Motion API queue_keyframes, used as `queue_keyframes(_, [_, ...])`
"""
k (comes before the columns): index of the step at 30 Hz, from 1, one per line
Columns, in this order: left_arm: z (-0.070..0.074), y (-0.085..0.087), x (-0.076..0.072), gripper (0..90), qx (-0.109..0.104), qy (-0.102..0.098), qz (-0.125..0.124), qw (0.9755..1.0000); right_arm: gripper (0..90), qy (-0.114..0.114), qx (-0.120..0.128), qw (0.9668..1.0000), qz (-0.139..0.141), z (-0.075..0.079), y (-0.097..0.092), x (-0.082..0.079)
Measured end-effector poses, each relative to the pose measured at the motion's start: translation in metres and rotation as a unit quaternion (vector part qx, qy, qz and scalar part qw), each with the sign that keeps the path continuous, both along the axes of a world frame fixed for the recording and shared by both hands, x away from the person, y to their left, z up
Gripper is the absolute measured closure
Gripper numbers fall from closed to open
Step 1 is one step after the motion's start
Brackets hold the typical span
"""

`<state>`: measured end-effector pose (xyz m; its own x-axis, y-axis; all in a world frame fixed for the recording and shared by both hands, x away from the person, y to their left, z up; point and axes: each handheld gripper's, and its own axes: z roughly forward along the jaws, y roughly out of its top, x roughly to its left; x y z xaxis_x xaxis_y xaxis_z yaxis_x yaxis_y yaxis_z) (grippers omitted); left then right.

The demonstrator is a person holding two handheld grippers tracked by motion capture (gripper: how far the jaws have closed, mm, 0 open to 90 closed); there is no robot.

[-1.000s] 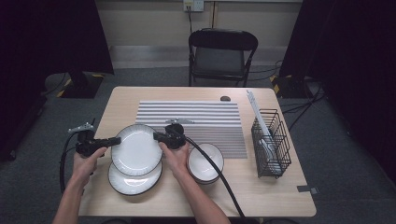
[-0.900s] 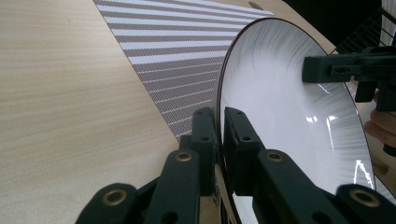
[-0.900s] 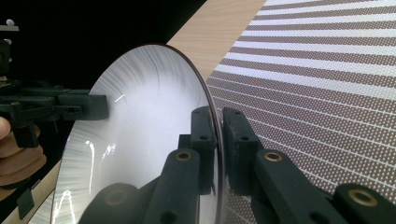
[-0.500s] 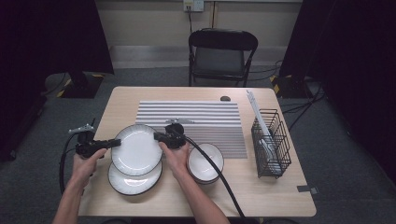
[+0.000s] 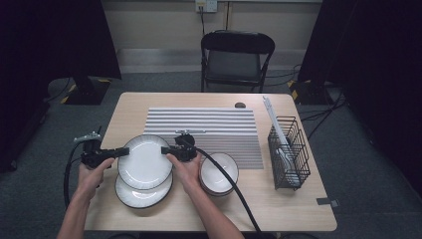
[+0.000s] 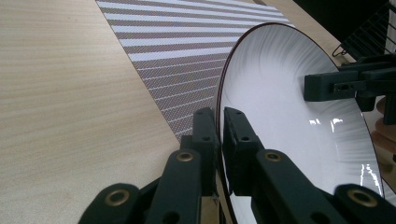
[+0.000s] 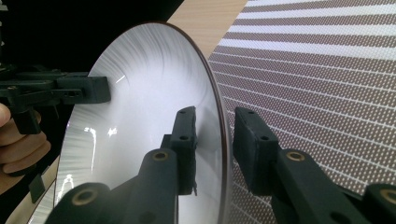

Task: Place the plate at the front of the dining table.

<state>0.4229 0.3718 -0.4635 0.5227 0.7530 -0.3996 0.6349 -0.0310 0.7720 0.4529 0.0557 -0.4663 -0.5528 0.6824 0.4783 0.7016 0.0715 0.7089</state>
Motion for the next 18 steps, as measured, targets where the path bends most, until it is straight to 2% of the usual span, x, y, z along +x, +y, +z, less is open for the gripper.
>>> queue_keyframes(2, [-0.0006, 0.0009, 0.0003, 84.4, -0.003, 0.001, -0.001, 1.0000, 71.0, 0.001, 0.000, 1.0000, 0.002, -0.0001, 0.0005, -0.0007])
queue_keyframes(4, [-0.0010, 0.0014, 0.0002, 84.5, -0.004, -0.002, -0.002, 1.0000, 75.9, 0.001, 0.003, 1.0000, 0.004, 0.0005, 0.0009, -0.0017])
queue_keyframes(10, [0.0004, 0.0059, 0.0007, 84.4, -0.017, -0.015, 0.004, 0.9997, 82.6, -0.007, 0.040, 0.9991, 0.010, 0.0063, -0.0030, -0.0007])
queue_keyframes(18, [0.0039, 0.0054, -0.0002, 84.5, -0.012, -0.027, 0.007, 0.9995, 82.7, -0.025, 0.039, 0.9989, 0.012, 0.0099, -0.0023, -0.0019])
